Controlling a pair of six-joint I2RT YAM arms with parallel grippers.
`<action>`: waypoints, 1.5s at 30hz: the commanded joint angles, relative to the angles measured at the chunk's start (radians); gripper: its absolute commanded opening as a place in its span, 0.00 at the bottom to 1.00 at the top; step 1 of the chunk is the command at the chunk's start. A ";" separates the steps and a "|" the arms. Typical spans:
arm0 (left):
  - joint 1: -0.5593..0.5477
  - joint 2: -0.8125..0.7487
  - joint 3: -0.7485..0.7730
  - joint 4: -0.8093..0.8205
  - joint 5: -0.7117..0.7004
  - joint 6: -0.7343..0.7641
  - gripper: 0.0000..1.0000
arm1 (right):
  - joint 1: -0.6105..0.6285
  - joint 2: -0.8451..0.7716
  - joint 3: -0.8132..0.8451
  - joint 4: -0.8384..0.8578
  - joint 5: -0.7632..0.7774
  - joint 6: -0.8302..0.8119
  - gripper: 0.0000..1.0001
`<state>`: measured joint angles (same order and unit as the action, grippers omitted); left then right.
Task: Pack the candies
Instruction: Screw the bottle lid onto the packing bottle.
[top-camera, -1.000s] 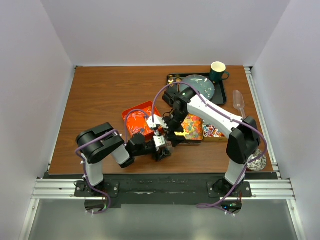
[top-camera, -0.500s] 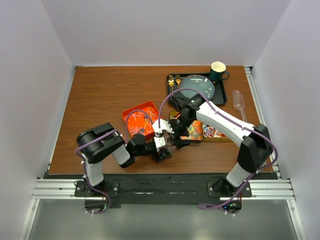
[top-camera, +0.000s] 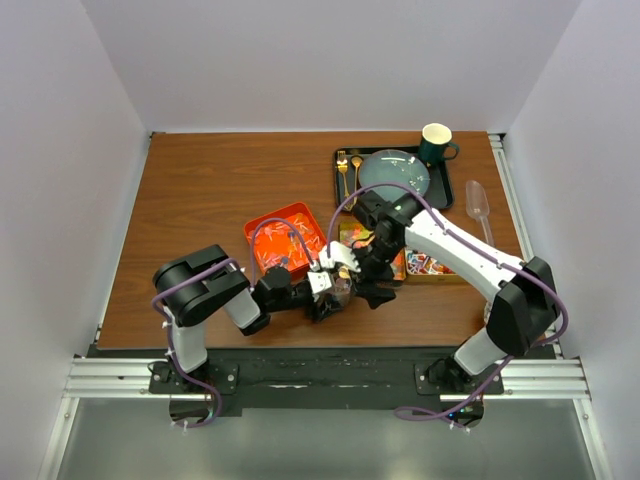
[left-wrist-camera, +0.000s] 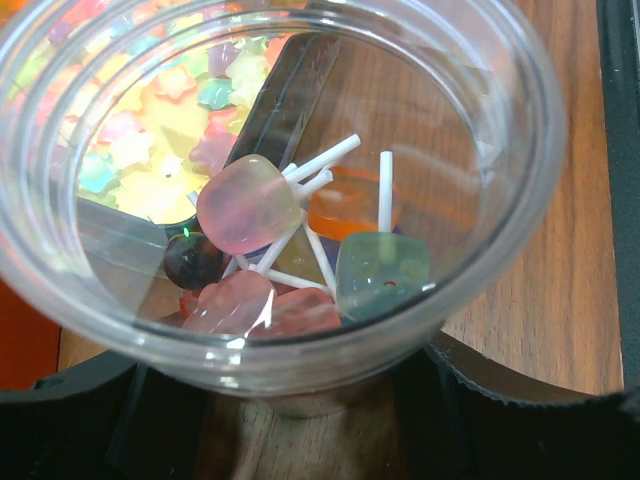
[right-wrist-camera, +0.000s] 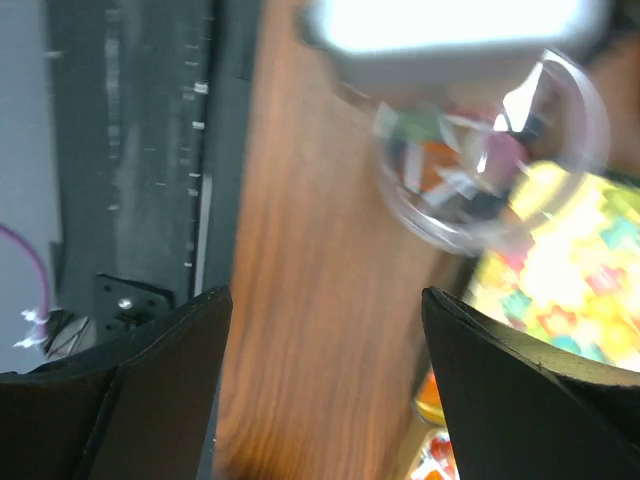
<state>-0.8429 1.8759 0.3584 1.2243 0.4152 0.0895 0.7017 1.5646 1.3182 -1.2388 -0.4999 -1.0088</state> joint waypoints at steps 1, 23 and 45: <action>0.013 0.037 0.004 -0.092 -0.042 0.007 0.00 | -0.034 -0.031 0.062 0.106 0.032 0.041 0.80; 0.016 0.031 0.001 -0.094 -0.052 0.012 0.00 | 0.036 0.141 0.148 0.124 -0.101 -0.225 0.70; 0.064 -0.081 0.062 -0.328 0.079 -0.016 1.00 | 0.036 -0.008 -0.134 0.391 -0.002 0.164 0.54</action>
<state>-0.8101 1.8736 0.4210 1.1278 0.4862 0.0971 0.7303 1.5497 1.2171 -0.8249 -0.5442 -0.8551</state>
